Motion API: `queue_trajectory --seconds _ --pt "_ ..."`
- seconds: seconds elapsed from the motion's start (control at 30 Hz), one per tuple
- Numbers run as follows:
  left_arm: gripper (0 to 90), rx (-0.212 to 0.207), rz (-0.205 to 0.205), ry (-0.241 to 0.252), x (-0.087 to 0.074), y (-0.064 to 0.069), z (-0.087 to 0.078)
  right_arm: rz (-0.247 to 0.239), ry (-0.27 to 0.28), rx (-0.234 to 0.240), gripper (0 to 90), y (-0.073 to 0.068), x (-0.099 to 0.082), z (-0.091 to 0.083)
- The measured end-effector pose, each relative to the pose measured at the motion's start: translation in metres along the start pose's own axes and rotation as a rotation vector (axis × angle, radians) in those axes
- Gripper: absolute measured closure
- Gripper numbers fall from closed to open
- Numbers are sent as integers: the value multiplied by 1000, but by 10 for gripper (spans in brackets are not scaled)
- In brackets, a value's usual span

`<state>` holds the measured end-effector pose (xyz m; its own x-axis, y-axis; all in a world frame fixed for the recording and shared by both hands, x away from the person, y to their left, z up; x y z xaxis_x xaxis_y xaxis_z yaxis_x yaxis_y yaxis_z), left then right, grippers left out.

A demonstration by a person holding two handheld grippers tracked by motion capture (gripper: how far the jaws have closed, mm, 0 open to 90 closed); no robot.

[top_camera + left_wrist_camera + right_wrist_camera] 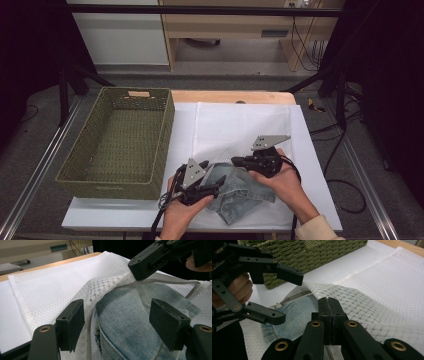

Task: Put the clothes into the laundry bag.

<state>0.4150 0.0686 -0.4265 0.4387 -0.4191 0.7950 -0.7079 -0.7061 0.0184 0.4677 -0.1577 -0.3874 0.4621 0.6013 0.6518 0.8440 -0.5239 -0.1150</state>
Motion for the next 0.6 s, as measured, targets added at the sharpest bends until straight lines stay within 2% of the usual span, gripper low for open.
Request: queue_trajectory --seconds 0.3,0.6 --pt "273 23 0 16 0 -1 -6 3 5 12 900 -2 -1 -3" --pt "289 45 8 21 -5 1 -18 -18 11 22 900 -15 -1 -5"
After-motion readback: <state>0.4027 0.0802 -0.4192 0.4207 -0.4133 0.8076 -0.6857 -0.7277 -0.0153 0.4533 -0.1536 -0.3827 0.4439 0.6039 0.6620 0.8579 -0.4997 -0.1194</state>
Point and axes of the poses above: each handheld gripper's, and its own axes: z roughly forward along the jaws, x roughly out of its top, y roughly to its right, the point moved 1 cm from there along z, roughly forward along the jaws, and after that the axes turned 15 degrees about -y, right-handed, at the moved point
